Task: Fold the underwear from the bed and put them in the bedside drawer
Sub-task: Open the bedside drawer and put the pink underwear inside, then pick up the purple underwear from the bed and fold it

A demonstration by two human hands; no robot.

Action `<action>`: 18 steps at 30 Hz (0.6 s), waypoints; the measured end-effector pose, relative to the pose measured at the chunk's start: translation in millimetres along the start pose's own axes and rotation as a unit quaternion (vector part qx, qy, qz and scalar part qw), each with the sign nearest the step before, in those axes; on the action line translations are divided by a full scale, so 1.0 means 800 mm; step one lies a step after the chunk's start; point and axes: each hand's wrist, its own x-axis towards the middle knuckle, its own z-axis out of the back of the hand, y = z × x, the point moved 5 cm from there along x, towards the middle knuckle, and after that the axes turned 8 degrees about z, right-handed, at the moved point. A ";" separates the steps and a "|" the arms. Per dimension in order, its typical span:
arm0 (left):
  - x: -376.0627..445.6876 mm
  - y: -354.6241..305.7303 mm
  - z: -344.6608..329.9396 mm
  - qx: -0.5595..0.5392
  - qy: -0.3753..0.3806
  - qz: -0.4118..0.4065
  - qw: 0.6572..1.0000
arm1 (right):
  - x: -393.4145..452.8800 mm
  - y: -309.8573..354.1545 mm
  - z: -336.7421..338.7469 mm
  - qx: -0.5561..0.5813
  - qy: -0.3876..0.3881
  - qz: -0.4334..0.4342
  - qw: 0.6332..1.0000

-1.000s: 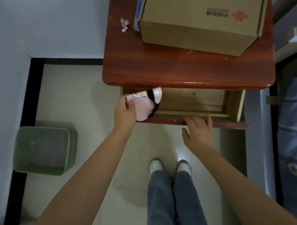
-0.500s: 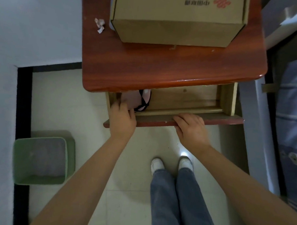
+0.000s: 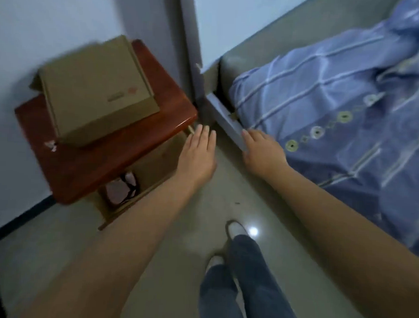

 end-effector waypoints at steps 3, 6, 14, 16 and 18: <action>0.001 -0.141 0.070 0.002 -0.035 -0.122 0.992 | -0.104 -0.098 0.103 -0.004 -0.131 -0.099 0.986; -0.026 -0.300 0.124 0.005 -0.060 -0.239 0.969 | -0.240 -0.184 0.170 -0.004 -0.201 -0.198 0.959; -0.227 -0.728 0.153 0.049 -0.061 -0.474 0.877 | -0.693 -0.358 0.237 -0.023 -0.291 -0.433 0.853; -0.278 -0.816 0.142 0.057 -0.066 -0.498 0.863 | -0.791 -0.397 0.239 -0.028 -0.294 -0.466 0.834; -0.331 -0.905 0.125 0.067 -0.066 -0.520 0.849 | -0.892 -0.437 0.237 -0.038 -0.296 -0.499 0.814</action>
